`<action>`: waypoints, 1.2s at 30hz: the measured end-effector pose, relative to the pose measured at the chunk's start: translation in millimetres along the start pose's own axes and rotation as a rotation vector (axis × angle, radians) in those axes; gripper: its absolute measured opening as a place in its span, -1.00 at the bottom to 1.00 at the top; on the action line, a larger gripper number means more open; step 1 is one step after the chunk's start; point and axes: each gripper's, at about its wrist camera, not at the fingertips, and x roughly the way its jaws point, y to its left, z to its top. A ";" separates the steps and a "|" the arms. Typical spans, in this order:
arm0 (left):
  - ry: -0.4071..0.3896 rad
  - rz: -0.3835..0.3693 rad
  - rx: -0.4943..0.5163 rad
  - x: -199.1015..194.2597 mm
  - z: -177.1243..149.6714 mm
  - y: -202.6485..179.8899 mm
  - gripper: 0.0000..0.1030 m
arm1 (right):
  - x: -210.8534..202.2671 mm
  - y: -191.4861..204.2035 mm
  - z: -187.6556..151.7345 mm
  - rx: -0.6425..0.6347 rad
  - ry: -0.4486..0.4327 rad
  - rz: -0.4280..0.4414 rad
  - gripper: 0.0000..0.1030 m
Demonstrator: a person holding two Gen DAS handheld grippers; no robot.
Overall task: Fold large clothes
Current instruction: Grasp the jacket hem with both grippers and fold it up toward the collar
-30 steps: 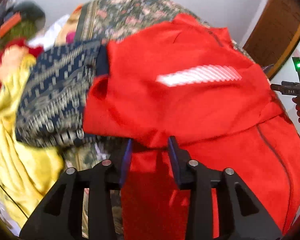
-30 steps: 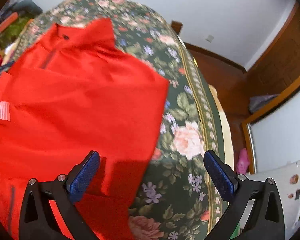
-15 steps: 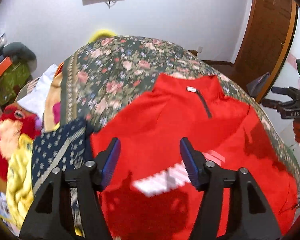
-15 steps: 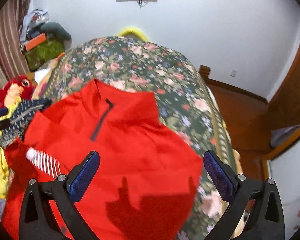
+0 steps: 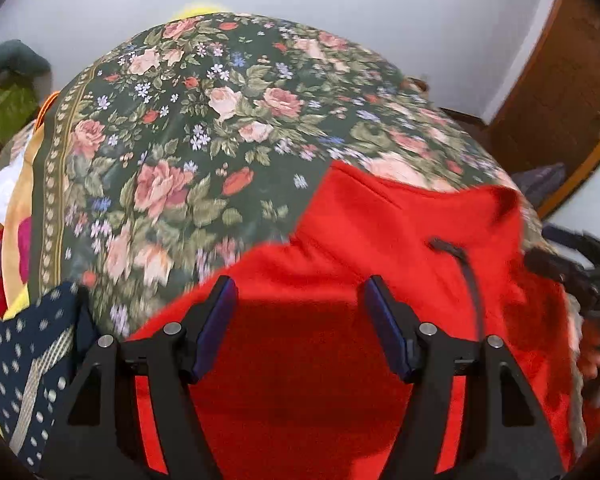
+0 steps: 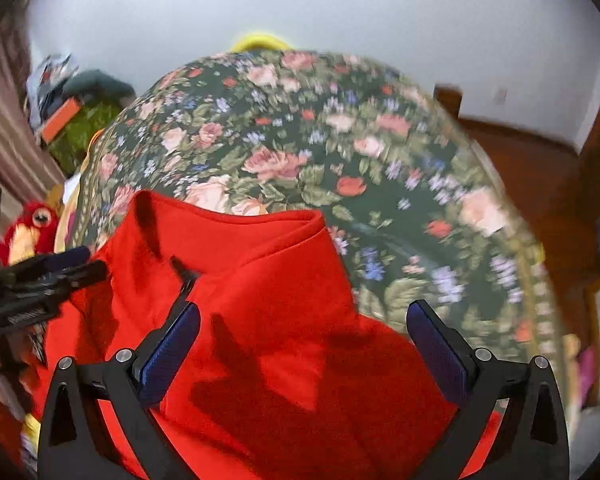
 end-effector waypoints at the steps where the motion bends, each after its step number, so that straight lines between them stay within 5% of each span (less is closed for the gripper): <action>1: -0.002 -0.010 -0.004 6.5 3.0 -0.5 0.28 | 7.6 -2.0 1.6 0.020 0.010 0.012 0.83; 8: -0.044 -0.054 0.000 32.3 14.8 -5.4 0.22 | 43.1 -4.0 4.6 0.120 0.046 0.107 0.23; 10: -0.052 -0.084 0.034 32.2 11.4 -12.3 -0.22 | 38.6 -1.5 2.1 0.101 0.032 0.128 -0.29; 13: -0.080 -0.021 0.110 27.9 4.0 -26.3 -0.67 | 28.9 2.2 -2.3 0.093 0.024 0.161 -0.67; 16: -0.089 0.029 0.155 15.0 -2.3 -33.6 -0.84 | 10.0 16.8 -8.1 0.019 0.001 0.112 -0.75; 24: -0.166 0.049 0.239 -69.8 -27.8 -45.1 -0.85 | -72.2 43.6 -29.9 -0.074 -0.099 0.099 -0.76; 36: -0.212 0.020 0.286 -169.7 -125.0 -65.7 -0.85 | -155.6 69.5 -132.3 -0.129 -0.118 0.093 -0.76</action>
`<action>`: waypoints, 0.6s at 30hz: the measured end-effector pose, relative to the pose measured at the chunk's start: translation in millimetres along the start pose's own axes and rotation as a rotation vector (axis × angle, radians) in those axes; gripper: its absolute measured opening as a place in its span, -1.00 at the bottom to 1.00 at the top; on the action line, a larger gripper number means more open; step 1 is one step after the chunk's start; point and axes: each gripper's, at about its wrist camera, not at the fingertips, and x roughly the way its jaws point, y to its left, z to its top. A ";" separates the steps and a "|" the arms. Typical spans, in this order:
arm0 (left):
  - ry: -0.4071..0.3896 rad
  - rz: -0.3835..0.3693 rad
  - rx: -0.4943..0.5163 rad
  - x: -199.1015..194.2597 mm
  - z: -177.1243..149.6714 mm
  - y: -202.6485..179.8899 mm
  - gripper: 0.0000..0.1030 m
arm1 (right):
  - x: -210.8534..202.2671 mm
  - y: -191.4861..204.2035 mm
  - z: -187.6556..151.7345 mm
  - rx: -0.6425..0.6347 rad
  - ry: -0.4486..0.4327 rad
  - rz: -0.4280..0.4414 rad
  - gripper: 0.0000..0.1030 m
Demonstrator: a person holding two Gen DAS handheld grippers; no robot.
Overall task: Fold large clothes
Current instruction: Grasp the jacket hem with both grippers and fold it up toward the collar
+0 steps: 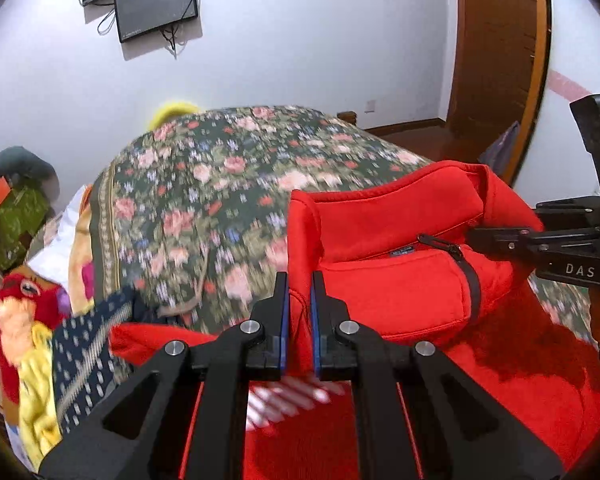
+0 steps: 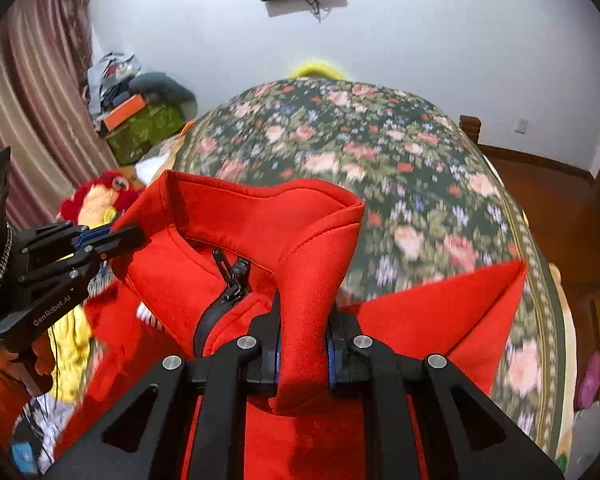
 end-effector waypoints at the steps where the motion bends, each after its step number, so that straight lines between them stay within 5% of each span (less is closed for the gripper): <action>1: 0.006 -0.001 0.001 -2.4 -6.6 -1.8 -0.85 | -2.7 3.5 -10.8 -0.001 0.010 0.003 -0.76; 8: 0.083 -0.024 -0.028 -8.2 -76.4 -14.5 -0.84 | -9.2 19.8 -72.3 -0.010 0.075 0.030 -0.76; 12: 0.161 -0.029 -0.020 -2.0 -111.5 -22.7 -0.81 | -12.7 34.7 -100.7 -0.095 0.100 -0.029 -0.75; 18: 0.248 -0.056 -0.073 4.9 -152.1 -23.7 -0.52 | -10.8 34.1 -134.0 -0.137 0.230 -0.040 -0.72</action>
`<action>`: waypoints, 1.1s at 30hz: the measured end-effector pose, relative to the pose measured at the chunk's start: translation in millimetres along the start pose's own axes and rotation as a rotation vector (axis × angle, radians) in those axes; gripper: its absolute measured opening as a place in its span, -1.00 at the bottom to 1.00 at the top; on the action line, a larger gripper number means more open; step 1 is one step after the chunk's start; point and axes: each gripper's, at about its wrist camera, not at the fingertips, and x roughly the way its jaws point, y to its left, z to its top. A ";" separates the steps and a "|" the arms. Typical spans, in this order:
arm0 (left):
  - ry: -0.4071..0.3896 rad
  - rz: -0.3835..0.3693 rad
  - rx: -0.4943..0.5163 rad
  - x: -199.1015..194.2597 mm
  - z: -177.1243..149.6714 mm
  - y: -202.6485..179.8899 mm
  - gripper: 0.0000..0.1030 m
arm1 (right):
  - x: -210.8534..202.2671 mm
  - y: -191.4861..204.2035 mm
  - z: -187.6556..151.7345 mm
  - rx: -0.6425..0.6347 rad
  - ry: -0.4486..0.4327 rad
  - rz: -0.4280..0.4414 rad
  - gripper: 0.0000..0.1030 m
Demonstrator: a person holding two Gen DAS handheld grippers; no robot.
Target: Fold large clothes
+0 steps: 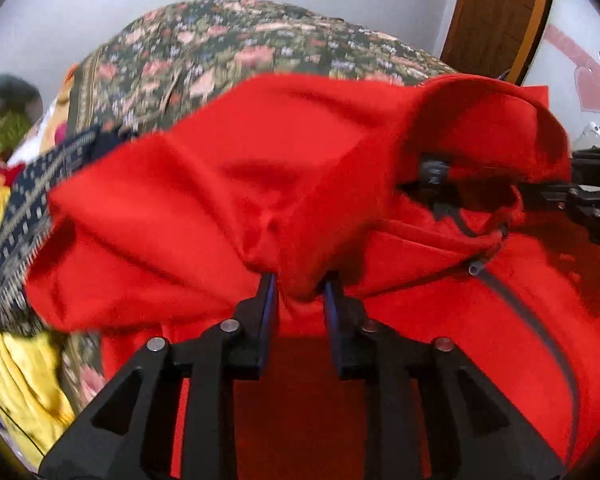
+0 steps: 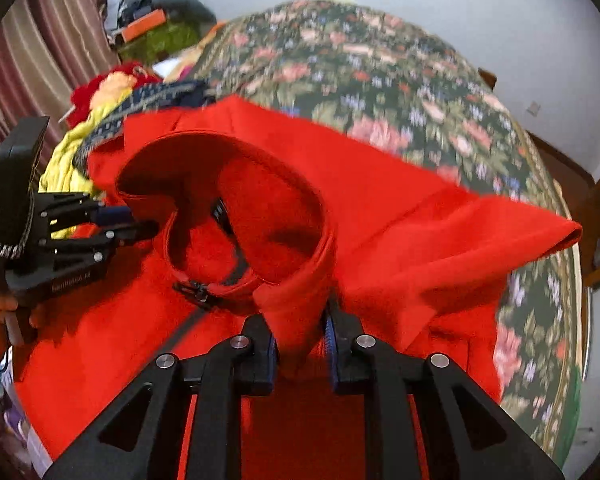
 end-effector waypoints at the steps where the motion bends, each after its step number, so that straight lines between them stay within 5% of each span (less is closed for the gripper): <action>1: -0.002 0.000 -0.008 -1.0 -4.5 0.2 -0.46 | -0.4 -1.1 -4.8 0.005 0.014 0.001 -0.72; 6: -0.023 0.011 -0.070 -14.8 -26.2 9.2 -0.11 | -19.5 -6.4 -24.5 0.036 0.028 0.025 -0.70; 10: -0.022 -0.019 -0.112 -35.0 -34.3 22.7 -0.10 | -41.0 -7.5 -34.9 0.031 0.018 0.005 -0.69; 14: -0.047 0.035 -0.115 -67.0 -38.9 38.2 -0.09 | -65.9 -11.6 -40.7 0.032 -0.011 -0.010 -0.69; 23: -0.137 0.135 -0.140 -93.9 -6.1 73.0 0.24 | -108.1 -42.8 -19.0 0.110 -0.151 -0.085 -0.69; 29: -0.103 -0.007 -0.341 -45.8 17.2 112.5 0.24 | -85.4 -68.1 12.1 0.180 -0.168 -0.171 -0.69; 33: -0.057 -0.067 -0.516 -7.0 21.1 141.5 0.23 | -69.5 -85.8 26.0 0.231 -0.192 -0.138 -0.69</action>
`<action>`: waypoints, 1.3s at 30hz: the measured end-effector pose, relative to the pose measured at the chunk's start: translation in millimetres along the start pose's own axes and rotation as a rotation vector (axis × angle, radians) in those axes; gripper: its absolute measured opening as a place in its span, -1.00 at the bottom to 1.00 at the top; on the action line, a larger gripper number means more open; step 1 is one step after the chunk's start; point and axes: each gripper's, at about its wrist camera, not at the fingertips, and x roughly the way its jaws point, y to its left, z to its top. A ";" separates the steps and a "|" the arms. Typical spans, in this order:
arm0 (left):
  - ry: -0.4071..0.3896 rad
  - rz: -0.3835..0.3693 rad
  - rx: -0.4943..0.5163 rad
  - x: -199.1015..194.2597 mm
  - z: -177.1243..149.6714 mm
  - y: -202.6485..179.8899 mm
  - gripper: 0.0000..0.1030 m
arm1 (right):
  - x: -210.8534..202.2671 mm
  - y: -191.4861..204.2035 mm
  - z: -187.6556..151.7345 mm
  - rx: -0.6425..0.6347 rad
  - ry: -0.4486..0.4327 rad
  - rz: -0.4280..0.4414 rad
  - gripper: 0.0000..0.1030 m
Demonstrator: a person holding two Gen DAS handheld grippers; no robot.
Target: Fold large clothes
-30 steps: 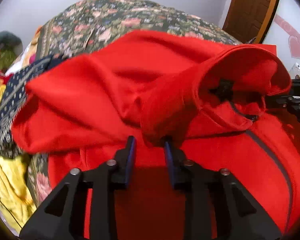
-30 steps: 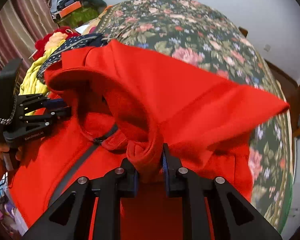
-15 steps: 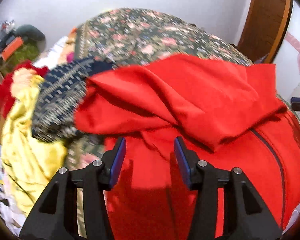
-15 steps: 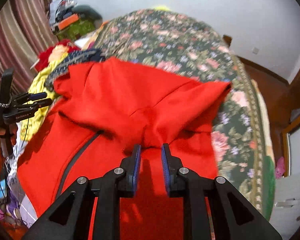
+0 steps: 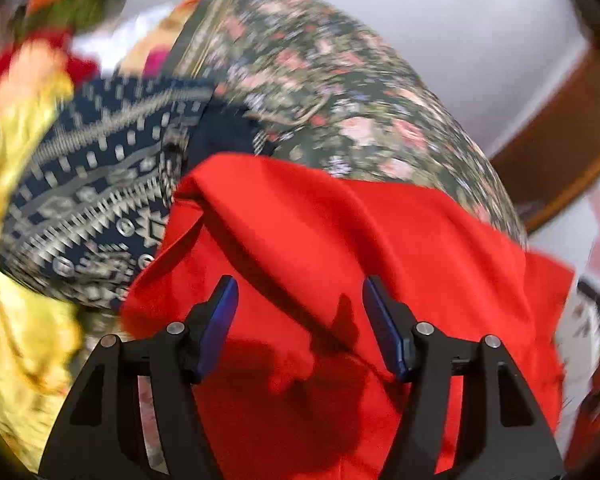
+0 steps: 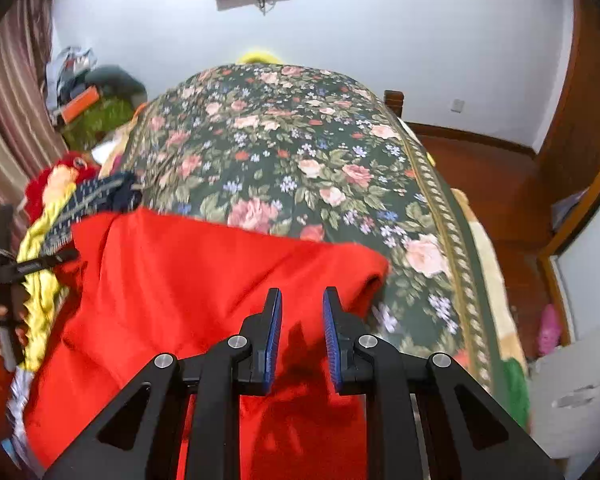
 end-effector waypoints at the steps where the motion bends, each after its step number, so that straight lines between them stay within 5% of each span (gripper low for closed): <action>1: 0.006 0.008 -0.038 9.0 2.7 5.6 0.12 | 8.2 -1.8 4.0 0.015 0.004 0.015 -0.69; 3: 0.011 -0.004 -0.095 23.0 6.6 13.3 -0.14 | 23.6 -0.8 7.7 0.020 0.030 0.032 -0.69; 6: 0.010 -0.056 -0.121 33.7 10.9 14.9 -0.86 | 50.7 6.0 6.9 -0.017 0.089 0.025 -0.69; 7: -0.007 -0.047 -0.108 32.6 11.4 12.6 -0.92 | 59.0 8.8 4.7 -0.033 0.112 0.015 -0.69; 14: -0.143 0.113 0.052 -9.9 7.8 7.6 -0.97 | 96.0 14.0 -25.0 -0.208 0.220 -0.072 -0.70; 20: -0.053 0.200 0.099 8.6 -6.5 25.1 -0.96 | 90.1 15.3 -37.6 -0.292 0.203 -0.146 -0.70; 28: -0.021 0.187 0.050 28.3 -15.3 39.0 -0.84 | 82.3 12.9 -48.1 -0.323 0.181 -0.233 -0.70; 31: -0.012 0.223 0.097 31.1 -16.2 32.9 -0.84 | 82.2 12.6 -53.5 -0.348 0.181 -0.343 -0.67; 33: -0.011 0.240 0.114 33.3 -16.6 30.3 -0.84 | 79.2 7.9 -58.8 -0.344 0.170 -0.353 -0.45; 36: -0.012 0.252 0.125 36.1 -17.5 29.7 -0.84 | 73.5 -5.4 -58.3 -0.318 0.133 -0.481 0.86; 39: -0.006 0.255 0.144 36.1 -18.0 27.1 -0.84 | 67.6 -27.8 -59.0 -0.239 0.155 -0.403 0.92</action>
